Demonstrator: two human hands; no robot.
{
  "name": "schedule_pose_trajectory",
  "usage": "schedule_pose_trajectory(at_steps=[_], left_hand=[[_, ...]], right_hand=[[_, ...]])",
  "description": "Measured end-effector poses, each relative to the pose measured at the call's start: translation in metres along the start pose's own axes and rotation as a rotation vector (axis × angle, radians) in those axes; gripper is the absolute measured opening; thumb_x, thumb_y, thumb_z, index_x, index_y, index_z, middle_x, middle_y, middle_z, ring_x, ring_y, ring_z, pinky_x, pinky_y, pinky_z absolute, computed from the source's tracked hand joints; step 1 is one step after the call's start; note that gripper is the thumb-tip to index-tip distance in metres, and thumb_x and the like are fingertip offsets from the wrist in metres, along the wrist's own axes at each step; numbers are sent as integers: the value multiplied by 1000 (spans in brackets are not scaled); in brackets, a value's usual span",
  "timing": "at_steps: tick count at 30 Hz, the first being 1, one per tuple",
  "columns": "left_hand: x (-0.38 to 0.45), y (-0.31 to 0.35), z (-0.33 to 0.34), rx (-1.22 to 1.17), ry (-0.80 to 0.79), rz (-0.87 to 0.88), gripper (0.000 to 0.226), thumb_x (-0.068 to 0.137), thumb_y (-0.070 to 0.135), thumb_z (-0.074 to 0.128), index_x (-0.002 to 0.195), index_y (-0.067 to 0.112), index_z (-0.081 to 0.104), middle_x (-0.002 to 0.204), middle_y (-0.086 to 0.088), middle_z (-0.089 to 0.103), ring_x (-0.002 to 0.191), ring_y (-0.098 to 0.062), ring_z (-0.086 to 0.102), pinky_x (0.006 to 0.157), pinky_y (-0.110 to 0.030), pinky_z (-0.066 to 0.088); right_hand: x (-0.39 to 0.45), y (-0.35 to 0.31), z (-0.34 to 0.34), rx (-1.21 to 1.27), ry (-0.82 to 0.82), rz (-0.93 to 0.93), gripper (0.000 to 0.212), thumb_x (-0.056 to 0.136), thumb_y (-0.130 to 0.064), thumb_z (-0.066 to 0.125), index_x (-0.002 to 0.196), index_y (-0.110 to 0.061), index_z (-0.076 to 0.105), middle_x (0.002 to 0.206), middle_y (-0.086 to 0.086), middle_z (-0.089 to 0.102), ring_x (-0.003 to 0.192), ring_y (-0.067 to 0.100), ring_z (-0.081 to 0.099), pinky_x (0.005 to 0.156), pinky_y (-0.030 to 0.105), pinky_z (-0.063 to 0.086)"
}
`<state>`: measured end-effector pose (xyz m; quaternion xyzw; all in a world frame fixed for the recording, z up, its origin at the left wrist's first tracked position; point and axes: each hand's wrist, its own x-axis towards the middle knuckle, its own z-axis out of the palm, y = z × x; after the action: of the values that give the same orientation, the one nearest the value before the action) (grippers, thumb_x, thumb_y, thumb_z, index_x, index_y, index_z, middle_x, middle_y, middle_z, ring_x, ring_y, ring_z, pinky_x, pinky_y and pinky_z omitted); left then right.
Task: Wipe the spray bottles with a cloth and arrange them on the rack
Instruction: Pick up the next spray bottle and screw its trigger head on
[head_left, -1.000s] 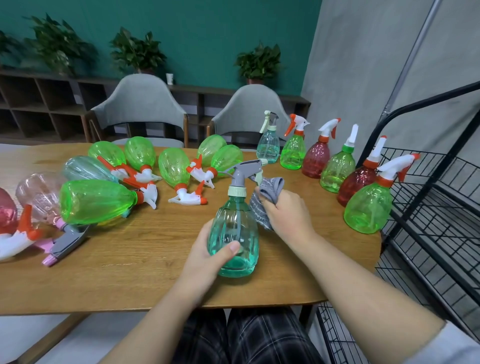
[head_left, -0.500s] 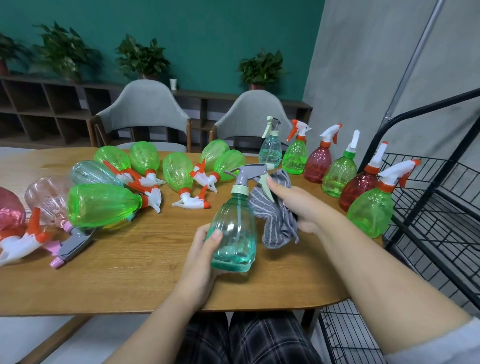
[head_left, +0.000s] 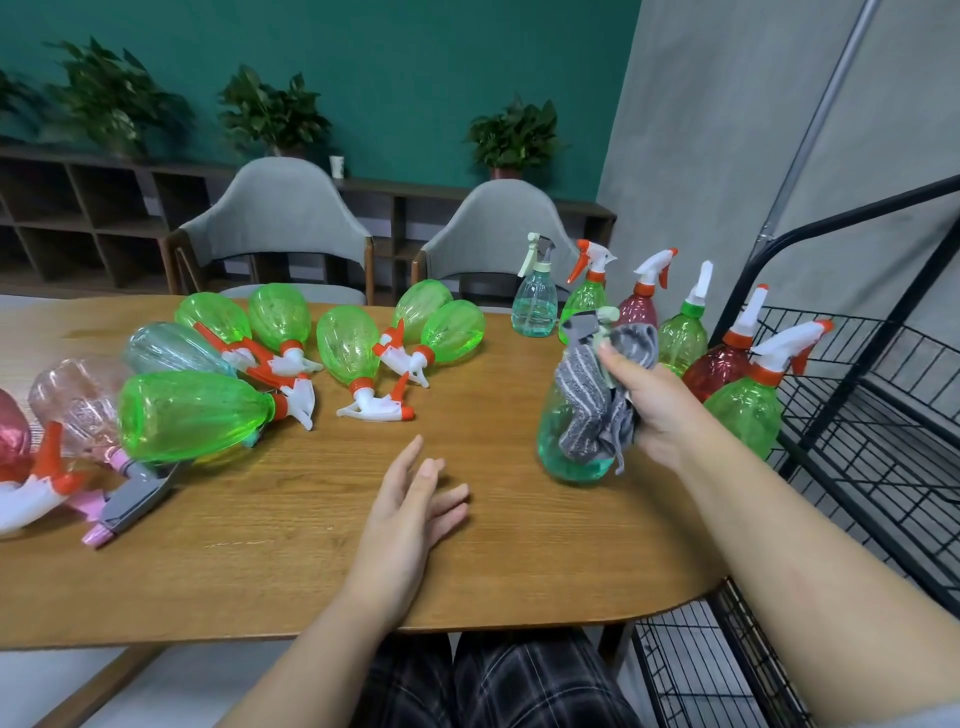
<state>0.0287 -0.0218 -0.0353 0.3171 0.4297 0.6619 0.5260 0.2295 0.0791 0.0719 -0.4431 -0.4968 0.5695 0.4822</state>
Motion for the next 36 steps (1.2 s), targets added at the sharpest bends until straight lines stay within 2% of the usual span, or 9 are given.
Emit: schedule_pose_trajectory(at_steps=[7, 12, 16, 21, 25, 28, 31, 33, 36], left_hand=[[2, 0, -1, -18, 29, -17, 37, 102, 12, 45, 137, 25, 47, 129, -9, 58, 107, -30, 67, 82, -28, 59], [4, -1, -4, -20, 25, -36, 37, 102, 5, 43, 134, 23, 49, 127, -9, 59, 104, -28, 69, 83, -29, 59], [5, -1, -5, -27, 18, -49, 40, 100, 6, 46, 137, 21, 49, 127, -9, 60, 102, -27, 70, 83, -29, 59], [6, 2, -4, -62, 35, -57, 40, 100, 5, 46, 137, 20, 49, 128, -11, 60, 103, -29, 70, 83, -31, 59], [5, 3, -4, -84, 53, -73, 40, 101, 4, 45, 138, 19, 49, 128, -11, 59, 103, -29, 70, 84, -31, 59], [5, 5, -4, -121, 60, -75, 40, 101, 4, 44, 138, 18, 49, 129, -11, 59, 104, -29, 70, 84, -33, 59], [5, 6, -4, -187, 74, -108, 40, 101, 4, 44, 138, 17, 49, 128, -12, 60, 104, -30, 70, 87, -36, 57], [6, 9, -4, -287, 76, -148, 40, 101, 3, 42, 139, 15, 49, 128, -16, 60, 102, -33, 70, 84, -36, 59], [15, 25, -1, -410, 64, -153, 38, 100, 2, 39, 135, 11, 52, 126, -21, 61, 97, -34, 71, 78, -33, 60]], right_hand=[[26, 6, -35, -2, 187, 7, 11, 94, -19, 59, 103, -16, 62, 103, 5, 71, 93, 19, 67, 84, 39, 52], [45, 10, -54, -218, 231, 2, 35, 93, -37, 57, 118, -12, 61, 110, 5, 69, 101, 22, 65, 90, 39, 49], [54, 26, -57, -454, 315, 8, 27, 85, -40, 68, 83, -14, 64, 87, 5, 70, 80, 22, 63, 72, 32, 47], [70, 66, -58, -621, 462, 27, 39, 89, -29, 64, 63, -16, 39, 61, 6, 45, 56, 21, 42, 57, 31, 33], [93, 72, -58, -790, 530, -22, 39, 92, -31, 58, 64, -15, 36, 91, 10, 41, 66, 21, 41, 57, 30, 30], [109, 75, -60, -805, 500, -50, 39, 92, -28, 57, 64, -21, 31, 93, 6, 38, 68, 17, 39, 53, 28, 26], [114, 69, -56, -746, 438, -52, 21, 93, -18, 56, 74, -14, 47, 75, 4, 48, 60, 15, 44, 54, 28, 31], [119, 66, -52, -742, 380, -34, 9, 94, -16, 53, 88, -10, 53, 75, 5, 51, 64, 18, 46, 55, 28, 32], [132, 60, -46, -780, 317, -6, 13, 95, -19, 52, 90, -7, 53, 76, 10, 49, 70, 23, 46, 61, 32, 32]])
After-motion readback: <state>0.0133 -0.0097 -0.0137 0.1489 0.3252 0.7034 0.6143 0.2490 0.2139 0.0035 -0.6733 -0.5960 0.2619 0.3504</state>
